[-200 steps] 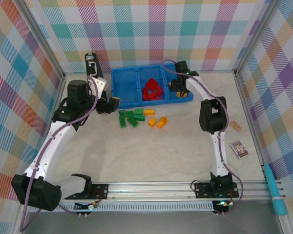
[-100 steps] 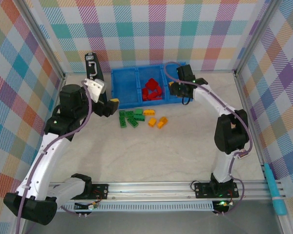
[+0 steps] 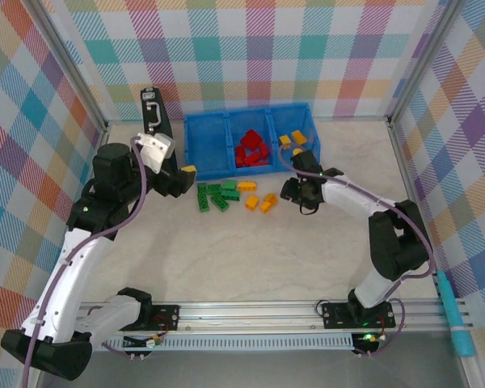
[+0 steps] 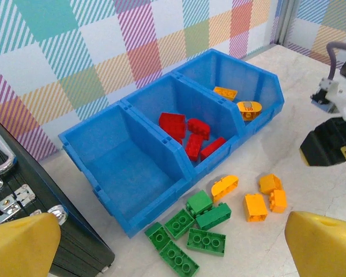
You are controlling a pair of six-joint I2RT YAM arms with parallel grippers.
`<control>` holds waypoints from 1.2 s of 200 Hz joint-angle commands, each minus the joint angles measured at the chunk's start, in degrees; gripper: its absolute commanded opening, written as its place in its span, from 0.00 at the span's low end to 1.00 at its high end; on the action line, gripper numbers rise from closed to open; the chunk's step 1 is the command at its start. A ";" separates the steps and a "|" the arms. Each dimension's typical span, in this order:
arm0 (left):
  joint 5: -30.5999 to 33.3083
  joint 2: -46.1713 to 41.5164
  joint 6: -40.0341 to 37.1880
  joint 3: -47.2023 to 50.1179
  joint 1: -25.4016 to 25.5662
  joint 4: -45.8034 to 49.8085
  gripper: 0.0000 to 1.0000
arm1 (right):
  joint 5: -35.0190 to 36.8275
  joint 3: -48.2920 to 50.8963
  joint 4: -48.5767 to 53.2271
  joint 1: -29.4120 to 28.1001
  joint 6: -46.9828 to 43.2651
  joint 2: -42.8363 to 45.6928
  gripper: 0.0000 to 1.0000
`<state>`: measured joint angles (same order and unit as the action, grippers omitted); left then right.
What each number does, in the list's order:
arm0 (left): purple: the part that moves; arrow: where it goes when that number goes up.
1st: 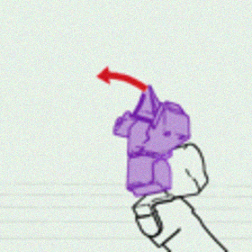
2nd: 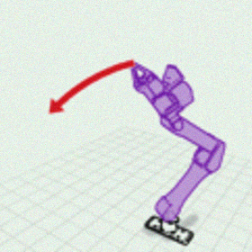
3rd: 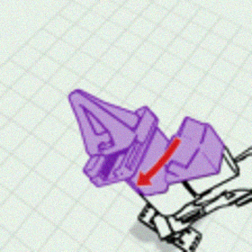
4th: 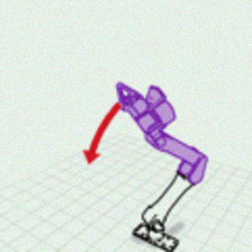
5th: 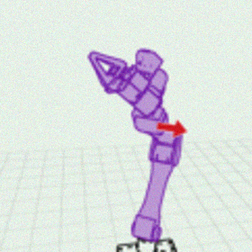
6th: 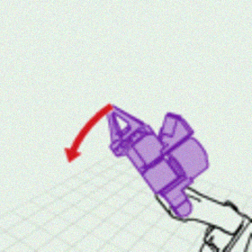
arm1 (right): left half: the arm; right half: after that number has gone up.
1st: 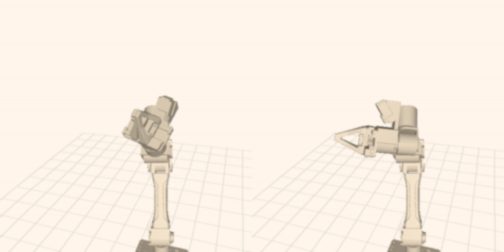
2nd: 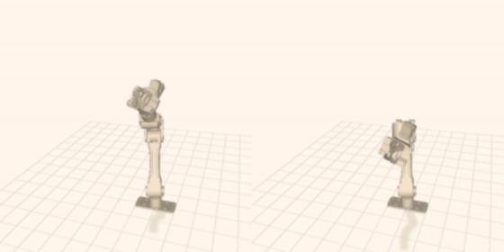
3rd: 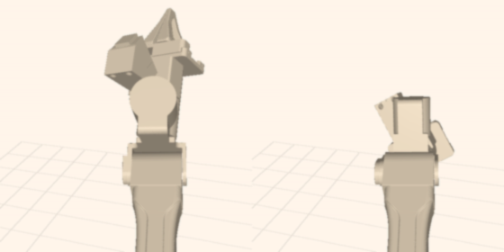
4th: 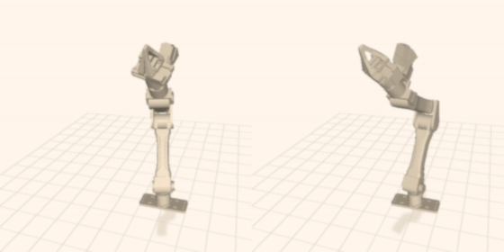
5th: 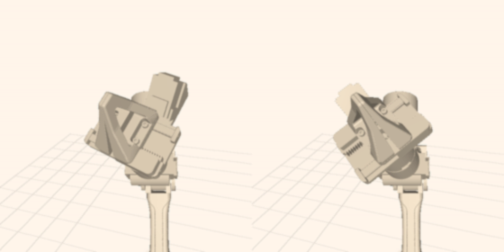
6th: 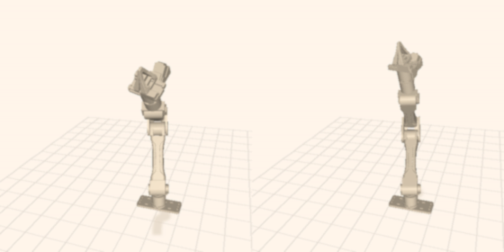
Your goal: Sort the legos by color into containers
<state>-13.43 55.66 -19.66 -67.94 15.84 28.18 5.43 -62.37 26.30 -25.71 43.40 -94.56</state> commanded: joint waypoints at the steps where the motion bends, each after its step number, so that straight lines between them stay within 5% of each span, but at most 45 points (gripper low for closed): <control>1: 0.16 -1.77 -1.48 -1.40 0.69 0.38 1.00 | -5.29 2.47 -8.25 -0.71 12.30 -1.18 0.58; 56: 0.93 -2.84 -2.21 -1.05 0.78 0.38 1.00 | -8.11 -0.54 -13.25 -1.79 19.50 -7.91 0.61; 171: 1.56 -3.56 -3.54 0.00 0.78 0.04 1.00 | -7.97 -11.59 -4.88 -2.89 15.29 -18.15 0.70; 240: 1.92 -3.49 -3.83 0.35 0.78 -0.07 1.00 | -6.62 -14.97 0.56 -4.03 12.49 -21.34 0.61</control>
<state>-12.29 52.95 -22.39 -67.96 16.12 28.42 -1.54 -75.81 22.17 -28.71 57.67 -113.54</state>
